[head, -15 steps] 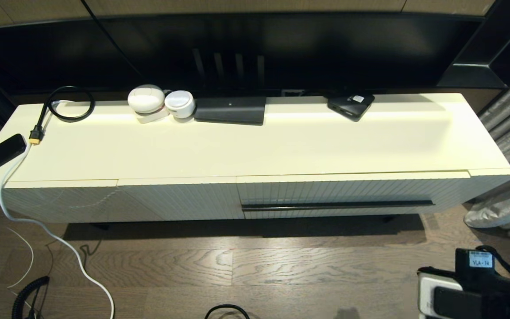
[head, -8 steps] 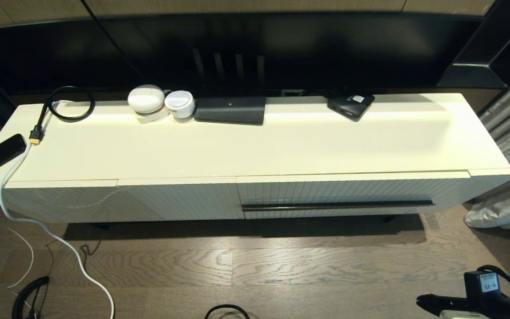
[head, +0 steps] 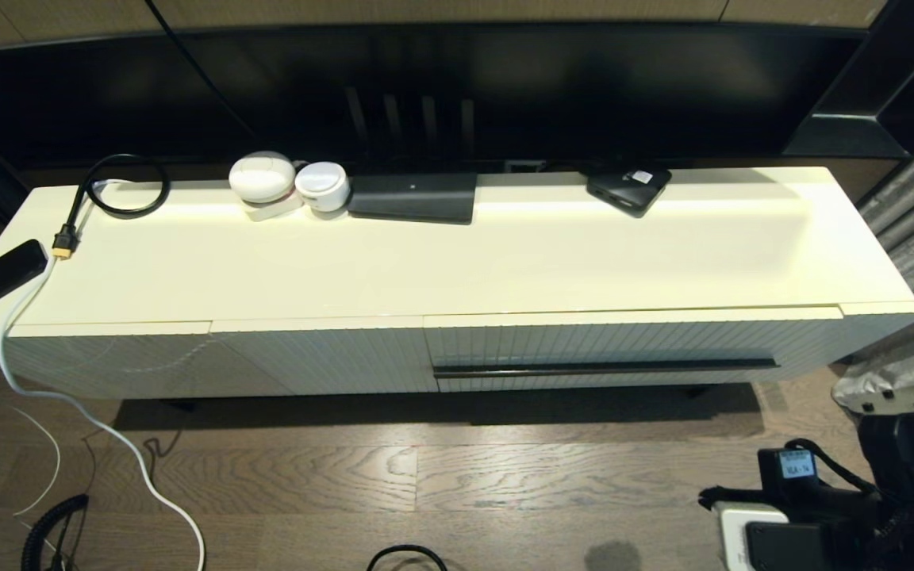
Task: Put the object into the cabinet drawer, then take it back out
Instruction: Open the drawer
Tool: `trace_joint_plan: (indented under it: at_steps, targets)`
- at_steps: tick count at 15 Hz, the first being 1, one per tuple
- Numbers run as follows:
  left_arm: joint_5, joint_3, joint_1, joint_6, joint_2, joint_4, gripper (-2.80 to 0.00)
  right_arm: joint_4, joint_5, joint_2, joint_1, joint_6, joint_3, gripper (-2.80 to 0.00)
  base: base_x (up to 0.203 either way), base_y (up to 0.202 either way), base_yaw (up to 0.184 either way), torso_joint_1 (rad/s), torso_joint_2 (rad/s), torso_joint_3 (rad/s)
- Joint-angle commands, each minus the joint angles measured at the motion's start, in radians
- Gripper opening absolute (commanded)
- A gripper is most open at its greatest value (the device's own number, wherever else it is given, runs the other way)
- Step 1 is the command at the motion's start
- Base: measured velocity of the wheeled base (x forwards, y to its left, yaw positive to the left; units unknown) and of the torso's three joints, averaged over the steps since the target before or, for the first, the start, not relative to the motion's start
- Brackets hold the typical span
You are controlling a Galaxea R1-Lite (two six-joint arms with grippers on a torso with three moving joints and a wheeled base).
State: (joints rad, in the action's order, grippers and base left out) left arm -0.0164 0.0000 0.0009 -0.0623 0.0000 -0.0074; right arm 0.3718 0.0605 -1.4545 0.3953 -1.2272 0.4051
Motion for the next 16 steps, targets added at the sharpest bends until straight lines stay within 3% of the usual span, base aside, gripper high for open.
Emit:
trace_joint_plan:
  at_steps: [1,11,12,16]
  targets:
    - [0.000,0.000,0.001,-0.001,0.000,0.000,-2.80,0.042,-0.018,-0.117,-0.001,-0.008,0.018,-2.80,0.000,0.000,0.000,0.000,0.00,0.000]
    - [0.000,0.000,0.000,-0.001,0.000,0.000,-2.80,0.093,-0.107,-0.130,-0.001,-0.001,-0.004,-2.80,0.000,0.000,0.000,0.000,0.00,0.000]
    - [0.000,0.000,0.001,-0.001,0.000,0.000,-2.80,0.092,-0.107,-0.121,0.000,-0.002,-0.010,0.00,0.000,0.000,0.000,0.000,0.00,0.000]
    - [0.000,0.000,0.001,-0.001,0.000,0.000,-2.80,0.079,-0.102,-0.083,0.004,-0.001,-0.061,0.00,0.000,0.000,0.000,0.000,0.00,0.000]
